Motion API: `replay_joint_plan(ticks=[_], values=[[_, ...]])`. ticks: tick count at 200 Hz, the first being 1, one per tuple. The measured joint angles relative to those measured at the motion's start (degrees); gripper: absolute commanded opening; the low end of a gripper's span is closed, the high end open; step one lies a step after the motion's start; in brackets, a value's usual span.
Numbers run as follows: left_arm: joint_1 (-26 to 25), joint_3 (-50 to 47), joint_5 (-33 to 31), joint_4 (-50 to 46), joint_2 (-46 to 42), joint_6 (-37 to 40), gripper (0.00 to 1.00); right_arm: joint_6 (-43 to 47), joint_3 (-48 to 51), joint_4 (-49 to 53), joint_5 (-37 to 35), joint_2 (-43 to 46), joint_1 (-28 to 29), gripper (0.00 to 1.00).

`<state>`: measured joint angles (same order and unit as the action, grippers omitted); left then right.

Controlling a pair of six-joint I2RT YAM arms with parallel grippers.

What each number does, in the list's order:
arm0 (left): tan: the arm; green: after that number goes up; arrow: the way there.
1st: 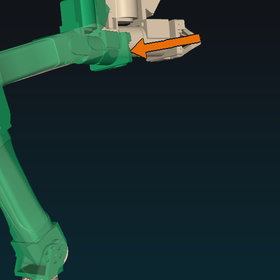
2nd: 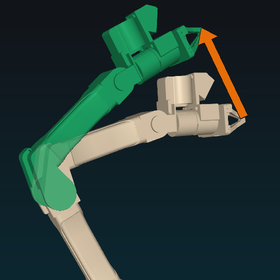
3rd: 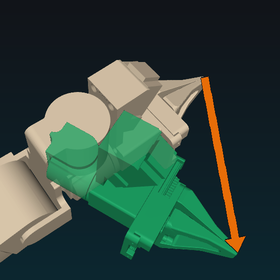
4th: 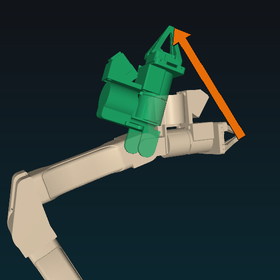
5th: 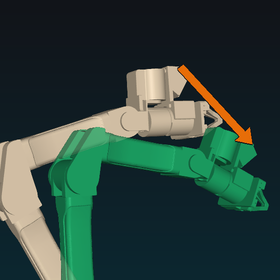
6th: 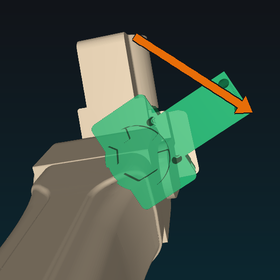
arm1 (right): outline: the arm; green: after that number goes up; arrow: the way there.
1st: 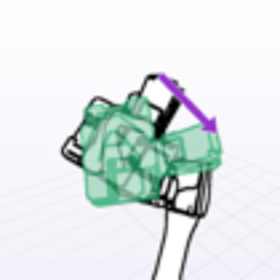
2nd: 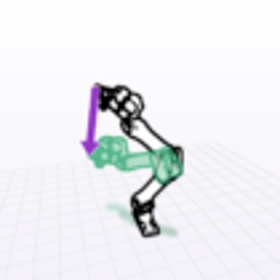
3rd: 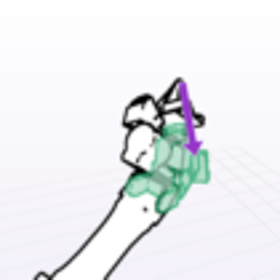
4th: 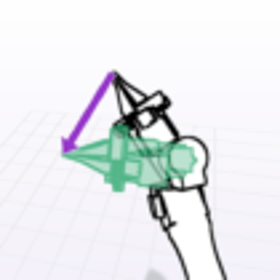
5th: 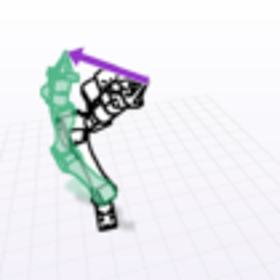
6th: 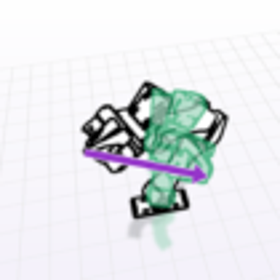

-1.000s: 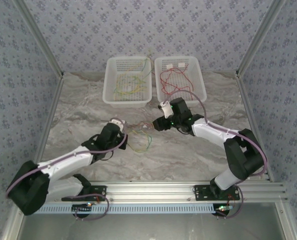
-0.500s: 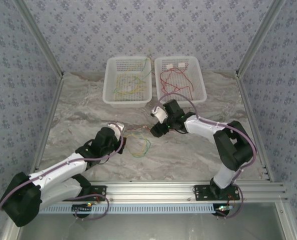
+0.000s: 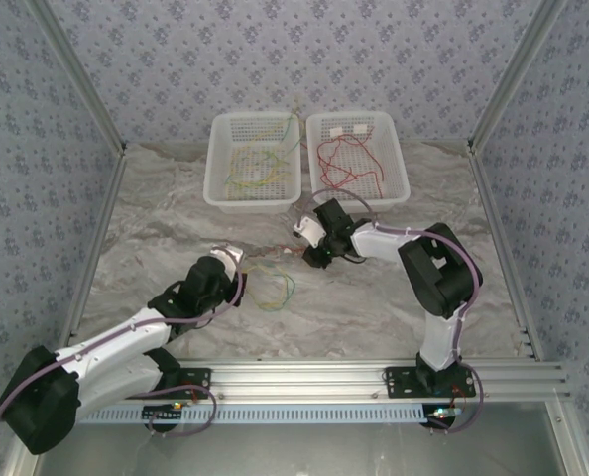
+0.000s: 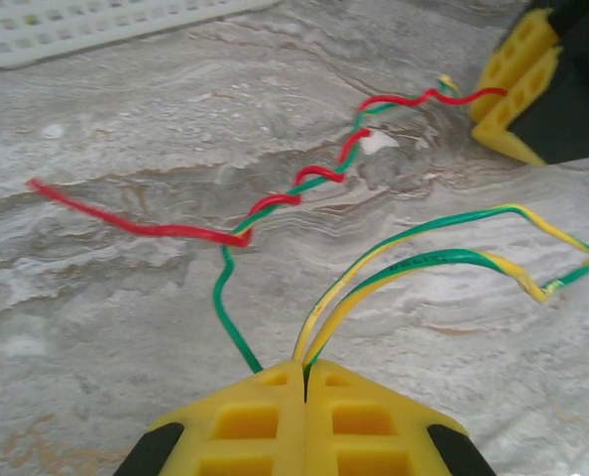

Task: Untangle the cables

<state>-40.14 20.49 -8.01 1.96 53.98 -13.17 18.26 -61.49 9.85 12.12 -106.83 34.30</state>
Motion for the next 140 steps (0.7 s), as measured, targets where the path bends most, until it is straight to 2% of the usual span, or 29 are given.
replay_joint_plan(ticks=[10,22,27,46,55,71,76,82,88,102,111,140], values=[[0.0,0.0,-1.7,0.0,0.0,-0.3,0.00,0.0,0.8,0.3,0.0,0.8,0.1,0.11],[0.0,0.0,-3.7,0.0,0.0,-0.5,0.00,-0.5,2.1,0.9,0.5,2.3,0.2,0.08],[0.1,0.0,-4.4,0.0,0.0,-0.6,0.00,-0.6,2.6,1.2,0.8,3.0,0.2,0.00],[0.8,0.0,-6.7,0.0,0.0,-1.3,0.00,-1.0,3.5,2.0,2.6,4.9,0.0,0.00],[1.2,0.0,-7.9,-0.1,0.0,-1.7,0.00,-1.1,3.5,2.4,3.3,5.3,-0.1,0.12],[2.4,0.0,-9.2,-0.3,0.0,-2.4,0.00,-1.4,3.5,3.0,4.0,5.6,-0.2,0.11],[2.7,0.0,-9.6,-0.4,0.0,-2.6,0.00,-1.5,3.5,3.3,4.1,5.7,-0.2,0.17],[3.1,0.0,-10.2,-0.5,0.0,-3.0,0.00,-1.8,3.5,3.6,4.3,5.7,-0.2,0.29],[3.4,0.0,-10.8,-0.6,0.0,-3.3,0.00,-2.3,3.5,4.0,4.5,5.9,-0.2,0.33],[4.2,0.0,-12.2,-1.0,0.0,-3.9,0.00,-2.9,3.5,4.7,5.0,6.2,-0.3,0.20],[4.6,0.0,-12.7,-1.2,0.0,-4.2,0.00,-2.6,3.5,5.0,5.7,6.3,-0.5,0.00],[5.3,0.0,-13.5,-1.3,0.0,-4.3,0.00,-3.4,3.5,5.0,7.7,6.3,-1.0,0.00]])
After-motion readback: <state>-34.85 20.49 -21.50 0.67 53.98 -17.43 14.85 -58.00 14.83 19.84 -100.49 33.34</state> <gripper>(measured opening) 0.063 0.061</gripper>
